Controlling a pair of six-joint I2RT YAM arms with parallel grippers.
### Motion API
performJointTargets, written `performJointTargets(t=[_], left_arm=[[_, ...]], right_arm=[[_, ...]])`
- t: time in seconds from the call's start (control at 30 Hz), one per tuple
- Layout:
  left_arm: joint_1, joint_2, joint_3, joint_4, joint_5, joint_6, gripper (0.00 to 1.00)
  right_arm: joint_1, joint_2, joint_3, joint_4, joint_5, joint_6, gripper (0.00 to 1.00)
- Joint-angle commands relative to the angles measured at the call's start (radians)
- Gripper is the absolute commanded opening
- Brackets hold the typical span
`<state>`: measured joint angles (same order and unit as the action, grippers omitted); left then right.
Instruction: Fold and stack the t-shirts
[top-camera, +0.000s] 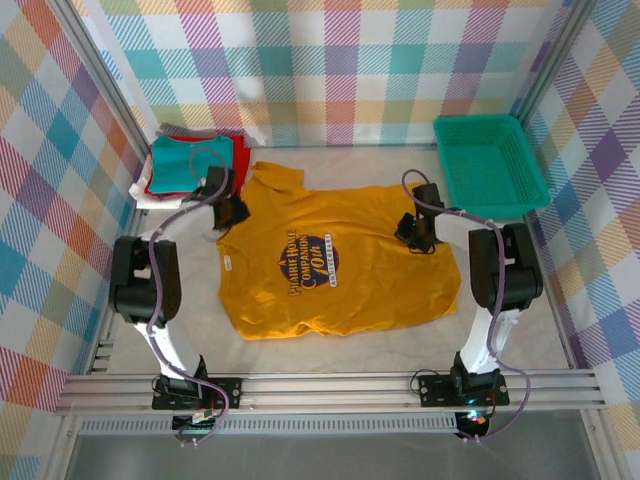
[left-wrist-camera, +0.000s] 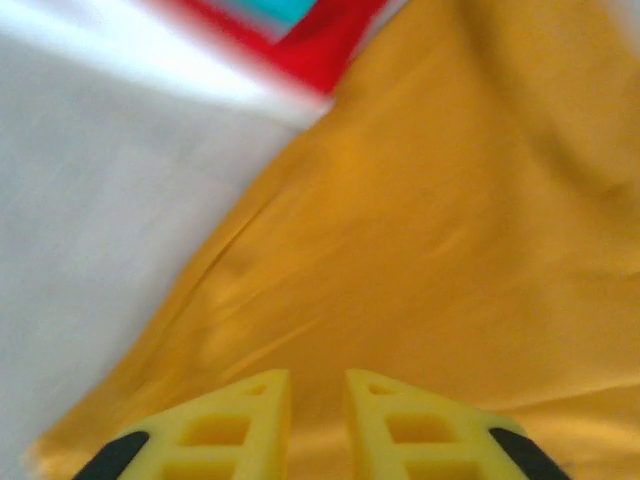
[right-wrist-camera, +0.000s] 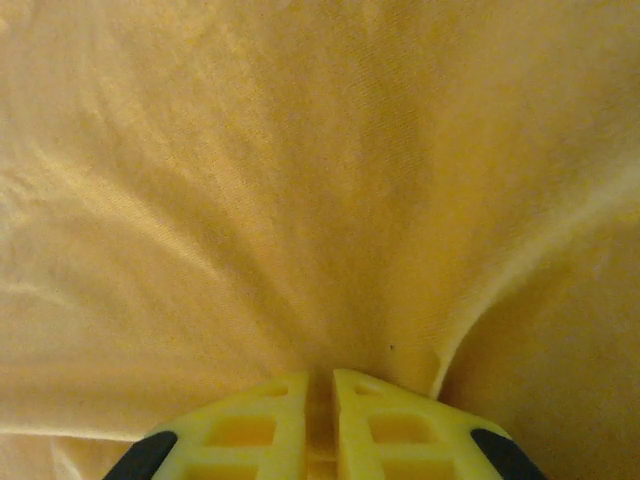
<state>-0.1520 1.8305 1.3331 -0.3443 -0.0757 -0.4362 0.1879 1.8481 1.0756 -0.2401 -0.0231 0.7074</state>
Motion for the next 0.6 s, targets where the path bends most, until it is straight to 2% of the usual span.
performJointTargets(t=[0.0, 0.1, 0.3, 0.47, 0.57], left_arm=[[-0.014, 0.15, 0.222, -0.068, 0.027, 0.029, 0.27], [-0.018, 0.316, 0.447, -0.141, 0.009, -0.009, 0.31], [-0.021, 0.499, 0.633, -0.132, 0.028, -0.086, 0.47], [-0.04, 0.619, 0.77, -0.123, 0.053, -0.087, 0.51], [-0.042, 0.692, 0.87, -0.151, 0.071, -0.089, 0.48]], right_arm=[[-0.01, -0.061, -0.041, 0.029, 0.007, 0.058, 0.15], [-0.012, -0.107, -0.062, 0.038, 0.015, 0.063, 0.15], [-0.011, -0.186, -0.059, 0.02, 0.004, 0.039, 0.17], [-0.012, -0.211, -0.058, 0.018, 0.002, 0.02, 0.17], [-0.011, -0.218, -0.063, 0.032, -0.007, 0.015, 0.17]])
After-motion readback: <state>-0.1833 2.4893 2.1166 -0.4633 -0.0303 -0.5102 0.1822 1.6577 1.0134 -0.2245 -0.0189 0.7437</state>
